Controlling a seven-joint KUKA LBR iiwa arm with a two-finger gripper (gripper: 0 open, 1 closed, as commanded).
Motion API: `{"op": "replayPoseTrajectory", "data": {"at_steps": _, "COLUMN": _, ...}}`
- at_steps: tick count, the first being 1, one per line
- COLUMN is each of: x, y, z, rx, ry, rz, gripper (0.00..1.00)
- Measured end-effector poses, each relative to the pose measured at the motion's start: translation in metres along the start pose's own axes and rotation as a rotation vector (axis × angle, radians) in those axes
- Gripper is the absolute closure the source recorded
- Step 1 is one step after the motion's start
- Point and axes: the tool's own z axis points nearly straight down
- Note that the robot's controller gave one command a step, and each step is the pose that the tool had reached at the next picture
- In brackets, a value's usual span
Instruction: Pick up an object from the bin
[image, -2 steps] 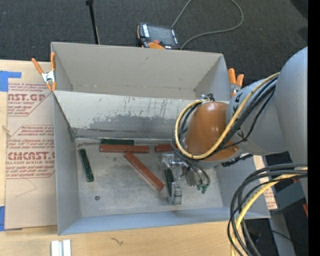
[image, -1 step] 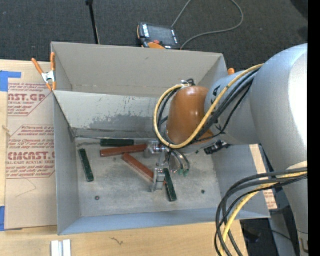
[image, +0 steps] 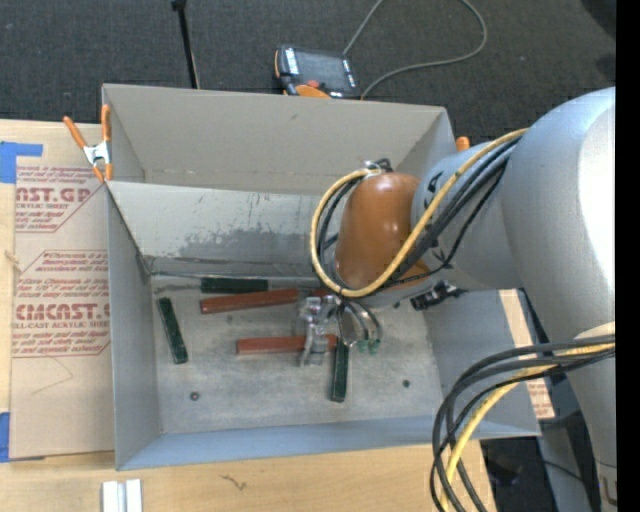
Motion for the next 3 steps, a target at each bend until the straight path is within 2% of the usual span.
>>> {"op": "replayPoseTrajectory", "data": {"at_steps": 3, "x": 0.0, "y": -0.0001, "z": 0.0, "rx": -0.001, "ry": 0.0, "rz": 0.0, "gripper": 1.0}}
